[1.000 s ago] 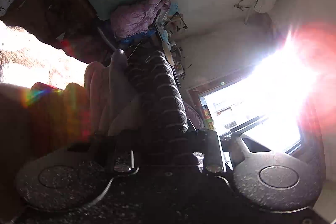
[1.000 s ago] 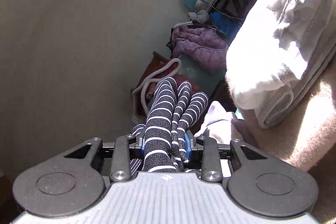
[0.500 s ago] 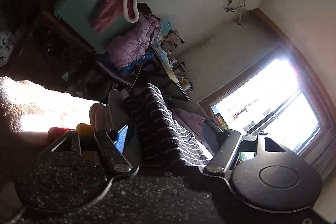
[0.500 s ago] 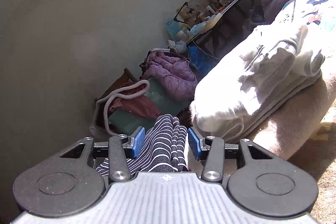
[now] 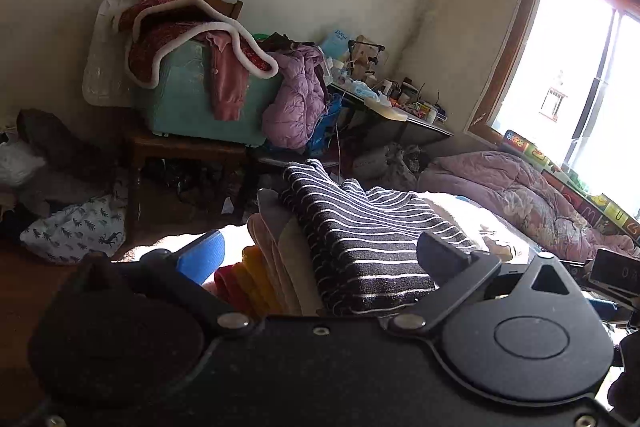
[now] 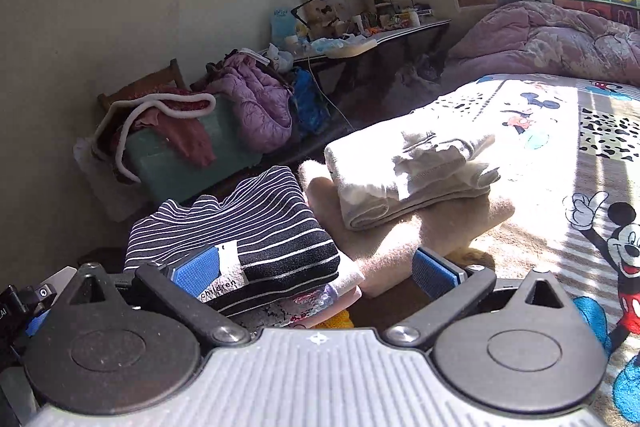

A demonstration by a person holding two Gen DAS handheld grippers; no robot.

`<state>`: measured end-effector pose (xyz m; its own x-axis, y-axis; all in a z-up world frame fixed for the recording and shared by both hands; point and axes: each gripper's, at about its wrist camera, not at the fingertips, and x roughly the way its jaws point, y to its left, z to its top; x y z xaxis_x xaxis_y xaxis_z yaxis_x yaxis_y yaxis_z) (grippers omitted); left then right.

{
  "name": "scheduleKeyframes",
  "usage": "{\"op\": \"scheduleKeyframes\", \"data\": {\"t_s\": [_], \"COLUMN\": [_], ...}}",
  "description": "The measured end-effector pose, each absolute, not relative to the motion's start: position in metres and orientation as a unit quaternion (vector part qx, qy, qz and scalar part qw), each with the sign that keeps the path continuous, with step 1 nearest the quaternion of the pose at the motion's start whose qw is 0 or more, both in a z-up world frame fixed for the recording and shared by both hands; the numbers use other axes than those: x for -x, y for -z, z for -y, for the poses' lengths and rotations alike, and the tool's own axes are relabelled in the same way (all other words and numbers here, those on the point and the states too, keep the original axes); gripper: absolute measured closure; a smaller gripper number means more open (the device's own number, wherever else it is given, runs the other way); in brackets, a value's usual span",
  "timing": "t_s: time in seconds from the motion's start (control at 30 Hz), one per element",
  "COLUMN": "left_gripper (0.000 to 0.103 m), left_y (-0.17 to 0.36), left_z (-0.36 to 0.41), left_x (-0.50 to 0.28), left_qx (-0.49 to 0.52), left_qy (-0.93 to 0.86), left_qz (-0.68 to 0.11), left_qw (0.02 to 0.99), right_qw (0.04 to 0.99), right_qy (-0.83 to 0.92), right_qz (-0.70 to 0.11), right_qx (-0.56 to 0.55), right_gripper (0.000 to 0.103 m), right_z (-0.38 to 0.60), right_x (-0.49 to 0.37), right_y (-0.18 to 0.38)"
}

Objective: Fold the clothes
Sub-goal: 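Carry the folded striped bundle with both grippers to the clothes stack, then release the striped bundle onto the clothes stack and open both grippers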

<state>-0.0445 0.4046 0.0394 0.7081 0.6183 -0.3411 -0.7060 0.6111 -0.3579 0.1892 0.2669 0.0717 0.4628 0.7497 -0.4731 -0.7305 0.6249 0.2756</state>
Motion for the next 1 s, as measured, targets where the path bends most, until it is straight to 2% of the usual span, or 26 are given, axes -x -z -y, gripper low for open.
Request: {"op": "scheduleKeyframes", "data": {"t_s": [0.2, 0.43, 0.67, 1.0], "left_gripper": [0.0, 0.0, 0.0, 0.0], "left_y": [-0.047, -0.058, -0.076, -0.093], "left_z": [-0.36, -0.311, -0.287, -0.277], "left_x": [0.045, 0.044, 0.043, 0.055], "left_qx": [0.181, 0.119, 0.071, 0.074], "left_qy": [-0.395, -0.421, -0.448, -0.43], "left_qz": [-0.141, -0.196, -0.198, -0.208], "left_qw": [0.89, 0.877, 0.869, 0.875], "right_qw": [0.874, 0.87, 0.869, 0.865], "right_qy": [-0.394, -0.393, -0.39, -0.393], "right_qz": [-0.282, -0.295, -0.302, -0.31], "right_qx": [0.039, 0.043, 0.042, 0.03], "right_gripper": [0.001, 0.001, 0.001, 0.001], "right_z": [-0.246, -0.214, -0.191, -0.172], "right_x": [-0.151, -0.129, -0.115, -0.099], "right_y": [-0.085, -0.09, -0.091, -0.094]}}
